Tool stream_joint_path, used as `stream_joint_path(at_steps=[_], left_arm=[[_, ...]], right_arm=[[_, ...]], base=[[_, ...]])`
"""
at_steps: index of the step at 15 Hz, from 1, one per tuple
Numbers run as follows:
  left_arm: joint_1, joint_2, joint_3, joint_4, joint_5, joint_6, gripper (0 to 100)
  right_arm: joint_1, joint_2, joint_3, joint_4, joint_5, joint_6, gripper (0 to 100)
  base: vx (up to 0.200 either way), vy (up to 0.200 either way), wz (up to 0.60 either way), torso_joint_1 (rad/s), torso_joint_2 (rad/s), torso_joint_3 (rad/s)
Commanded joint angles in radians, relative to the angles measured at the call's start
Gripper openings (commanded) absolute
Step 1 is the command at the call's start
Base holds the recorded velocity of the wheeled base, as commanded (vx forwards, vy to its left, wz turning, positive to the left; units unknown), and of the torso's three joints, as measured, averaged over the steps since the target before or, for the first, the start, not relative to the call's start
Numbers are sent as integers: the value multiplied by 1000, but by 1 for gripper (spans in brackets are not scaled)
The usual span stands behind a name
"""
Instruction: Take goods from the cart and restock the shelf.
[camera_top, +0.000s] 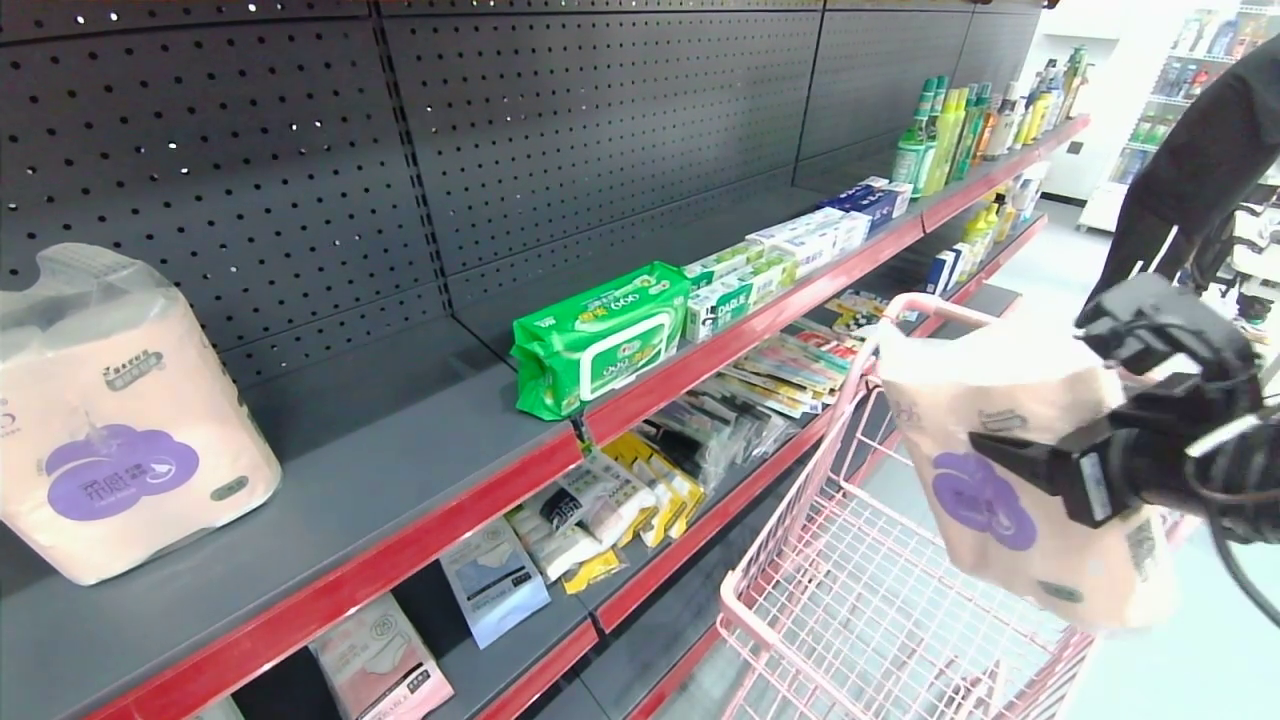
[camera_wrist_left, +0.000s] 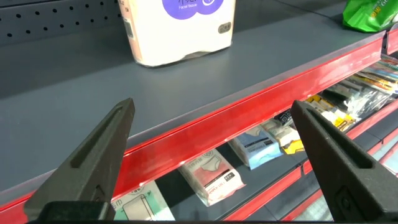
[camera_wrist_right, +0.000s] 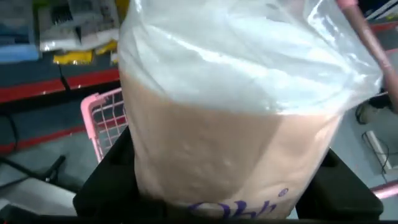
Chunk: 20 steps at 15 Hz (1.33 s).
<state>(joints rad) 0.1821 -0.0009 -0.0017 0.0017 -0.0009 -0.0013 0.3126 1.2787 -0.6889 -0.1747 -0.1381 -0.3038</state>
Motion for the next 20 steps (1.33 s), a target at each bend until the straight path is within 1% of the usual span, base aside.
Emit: stream_joint_path(at_steps=[1, 2, 4, 6, 10, 17, 20], left_arm=[[0, 1, 0, 0, -1, 1, 100], [0, 1, 0, 0, -2, 1, 100], [0, 1, 0, 0, -2, 1, 100], [0, 1, 0, 0, -2, 1, 100], [0, 1, 0, 0, -2, 1, 100], [0, 1, 0, 0, -2, 0, 100], [0, 1, 0, 0, -2, 0, 100]], right_arm=[[-40, -274, 94, -9, 20, 51, 0], [-43, -318, 95, -9, 32, 91, 0], [-61, -403, 120, -8, 25, 91, 0], [-59, -475, 161, 0, 31, 88, 0], [-59, -544, 209, 1, 51, 52, 0], [-61, -618, 298, 1, 48, 51, 0], [-63, -625, 313, 1, 45, 51, 0]], base=[[0, 0, 0, 0, 0, 0], [0, 0, 0, 0, 0, 0], [0, 0, 0, 0, 0, 0], [0, 0, 0, 0, 0, 0], [0, 0, 0, 0, 0, 0], [0, 0, 0, 0, 0, 0], [0, 0, 0, 52, -119, -68]])
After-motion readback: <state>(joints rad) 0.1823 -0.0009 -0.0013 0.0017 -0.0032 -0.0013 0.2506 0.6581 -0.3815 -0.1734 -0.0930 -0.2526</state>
